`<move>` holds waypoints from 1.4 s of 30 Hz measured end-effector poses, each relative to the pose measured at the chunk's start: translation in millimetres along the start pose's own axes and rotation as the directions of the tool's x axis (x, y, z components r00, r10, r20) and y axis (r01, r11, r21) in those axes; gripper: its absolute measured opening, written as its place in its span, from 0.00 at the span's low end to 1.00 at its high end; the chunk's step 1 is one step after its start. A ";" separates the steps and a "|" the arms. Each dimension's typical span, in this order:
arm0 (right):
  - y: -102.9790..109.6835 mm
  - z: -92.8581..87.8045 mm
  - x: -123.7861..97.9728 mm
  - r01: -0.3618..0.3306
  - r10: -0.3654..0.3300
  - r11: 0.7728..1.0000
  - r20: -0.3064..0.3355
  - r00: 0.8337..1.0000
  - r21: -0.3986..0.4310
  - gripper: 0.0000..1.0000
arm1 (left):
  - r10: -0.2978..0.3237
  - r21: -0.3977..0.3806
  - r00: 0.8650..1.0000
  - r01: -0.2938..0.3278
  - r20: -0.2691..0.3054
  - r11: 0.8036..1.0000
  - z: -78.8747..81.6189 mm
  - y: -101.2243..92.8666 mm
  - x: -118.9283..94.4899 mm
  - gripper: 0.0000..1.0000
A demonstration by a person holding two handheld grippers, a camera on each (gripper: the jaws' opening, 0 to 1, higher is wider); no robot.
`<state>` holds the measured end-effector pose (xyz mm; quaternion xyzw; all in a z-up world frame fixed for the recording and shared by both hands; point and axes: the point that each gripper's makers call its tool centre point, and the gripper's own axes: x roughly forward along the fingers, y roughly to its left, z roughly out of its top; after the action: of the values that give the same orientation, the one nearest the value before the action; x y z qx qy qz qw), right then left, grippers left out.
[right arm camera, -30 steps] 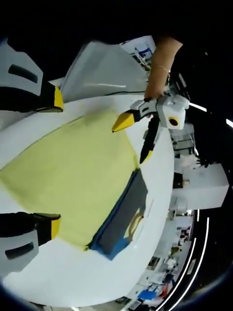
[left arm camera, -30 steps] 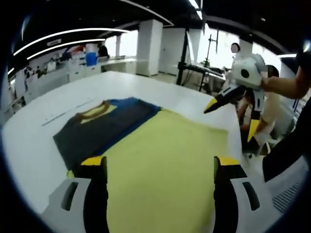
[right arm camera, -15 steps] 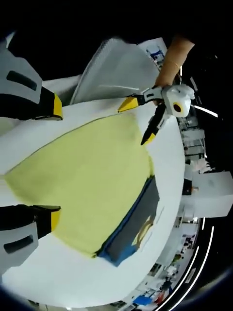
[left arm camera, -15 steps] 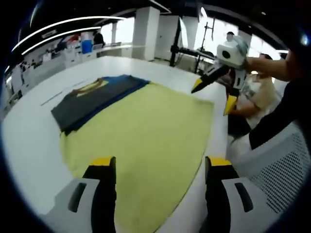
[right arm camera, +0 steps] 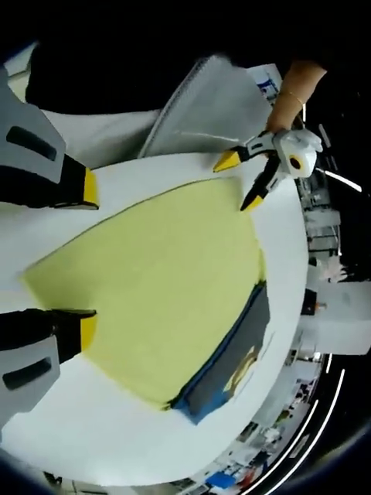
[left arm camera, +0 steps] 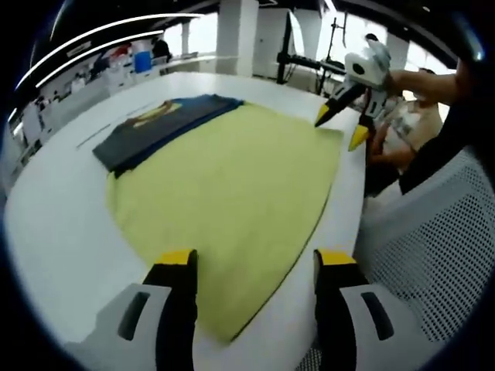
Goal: Fold the garment on the visible template until the final outline fits inside the template.
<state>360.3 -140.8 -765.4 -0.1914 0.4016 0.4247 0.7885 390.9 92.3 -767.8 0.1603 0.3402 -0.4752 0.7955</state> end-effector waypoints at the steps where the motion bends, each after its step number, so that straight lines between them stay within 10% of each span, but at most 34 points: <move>1: -0.8 -1.7 0.1 0.005 -0.005 1.000 -0.004 1.000 -0.007 0.47 | -0.001 0.008 1.000 0.001 -0.011 1.000 -2.0 0.0 0.1 0.55; 18: -15.0 -16.1 0.7 0.047 -0.048 0.999 -0.045 0.998 -0.020 0.28 | 0.030 0.086 0.998 -0.026 -0.053 0.996 -8.8 4.3 1.2 0.43; 29: -30.8 -15.7 -2.1 0.106 -0.106 0.994 -0.047 0.993 -0.010 0.03 | 0.064 0.059 0.996 -0.061 -0.057 0.996 -8.5 10.2 2.2 0.07; 42: -33.9 -10.2 -8.6 0.093 -0.093 0.990 -0.008 0.996 0.105 0.00 | 0.095 0.093 0.994 -0.091 -0.044 0.992 5.0 15.1 -8.8 0.00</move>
<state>380.7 -171.0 -766.1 -0.1685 0.4153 0.3655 0.8158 403.1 102.6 -759.1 0.2236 0.3296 -0.4486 0.8001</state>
